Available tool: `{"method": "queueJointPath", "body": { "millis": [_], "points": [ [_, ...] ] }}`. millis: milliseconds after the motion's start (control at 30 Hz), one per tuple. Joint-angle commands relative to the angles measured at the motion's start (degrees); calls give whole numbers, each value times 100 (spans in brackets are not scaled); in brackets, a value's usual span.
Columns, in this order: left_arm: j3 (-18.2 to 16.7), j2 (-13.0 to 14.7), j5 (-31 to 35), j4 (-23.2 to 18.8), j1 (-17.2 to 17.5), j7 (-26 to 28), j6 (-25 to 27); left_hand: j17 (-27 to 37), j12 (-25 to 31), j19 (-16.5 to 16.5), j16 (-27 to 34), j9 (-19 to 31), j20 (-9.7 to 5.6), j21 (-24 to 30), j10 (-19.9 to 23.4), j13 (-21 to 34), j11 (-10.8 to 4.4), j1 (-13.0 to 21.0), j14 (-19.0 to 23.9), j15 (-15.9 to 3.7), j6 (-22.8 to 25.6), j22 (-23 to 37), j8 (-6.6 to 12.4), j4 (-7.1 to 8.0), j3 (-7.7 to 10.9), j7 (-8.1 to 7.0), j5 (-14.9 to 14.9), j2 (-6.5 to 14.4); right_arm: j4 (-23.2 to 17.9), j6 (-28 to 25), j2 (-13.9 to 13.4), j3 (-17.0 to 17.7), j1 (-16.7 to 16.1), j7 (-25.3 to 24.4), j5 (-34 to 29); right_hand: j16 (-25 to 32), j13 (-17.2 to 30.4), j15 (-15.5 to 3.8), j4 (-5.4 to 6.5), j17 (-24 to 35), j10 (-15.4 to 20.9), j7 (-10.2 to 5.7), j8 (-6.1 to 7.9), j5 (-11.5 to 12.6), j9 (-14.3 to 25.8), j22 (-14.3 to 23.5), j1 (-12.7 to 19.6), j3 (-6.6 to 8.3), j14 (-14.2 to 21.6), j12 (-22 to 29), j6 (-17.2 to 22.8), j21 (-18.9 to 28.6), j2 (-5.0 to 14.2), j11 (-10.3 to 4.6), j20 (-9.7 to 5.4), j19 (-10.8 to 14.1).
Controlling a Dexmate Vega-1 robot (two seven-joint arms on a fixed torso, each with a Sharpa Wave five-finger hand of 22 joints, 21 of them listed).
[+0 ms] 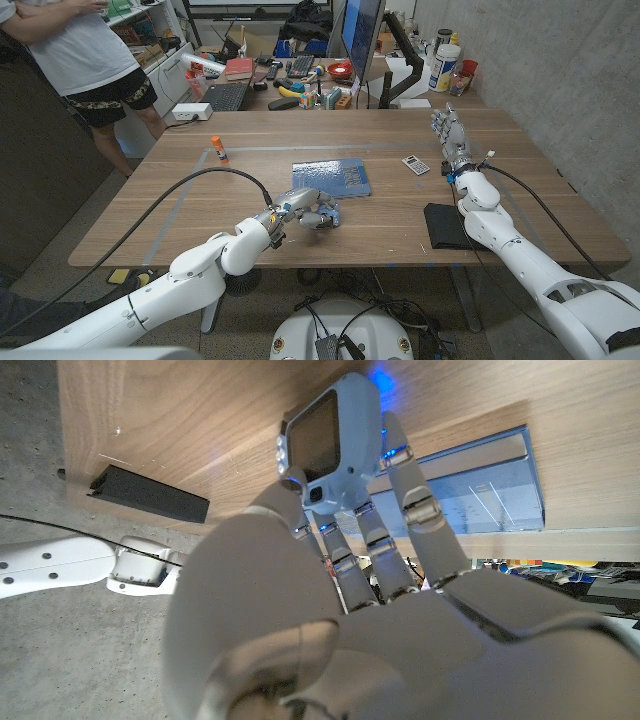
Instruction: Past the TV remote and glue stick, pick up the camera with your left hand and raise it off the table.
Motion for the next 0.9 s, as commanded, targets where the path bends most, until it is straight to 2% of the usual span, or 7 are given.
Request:
{"method": "queueJointPath", "body": {
  "millis": [33,200,900],
  "points": [
    [-83,-17,-302,111,28,206,-145,39,29,100,55,10,-77,-22,106,78,-12,255,152,-405,137,17,60,-4,94,89,53,77,-10,-15,27,-22,2,-61,-36,-3,14,-18,-2,34,12,-29,21,31,27,19,-47,-23,2,20,3,-6,-6,-36,26,23],
    [-101,-10,-386,128,27,233,-156,86,69,184,86,10,-142,-35,256,149,-33,339,252,-406,225,18,94,11,122,145,53,93,-22,-13,35,-30,-10,-81,-47,-4,14,-15,1,34,8,-27,21,30,27,19,-55,-29,-1,18,3,-8,-7,-19,25,23],
    [-148,91,-552,83,-4,234,-192,190,81,156,99,11,-177,-133,381,294,-36,375,343,-425,348,23,143,77,124,156,53,94,-114,-25,32,-31,-56,-216,-105,-3,13,-13,6,31,-3,-31,21,24,26,20,-70,-43,2,14,-7,-18,1,-39,24,24]
  ]
}}
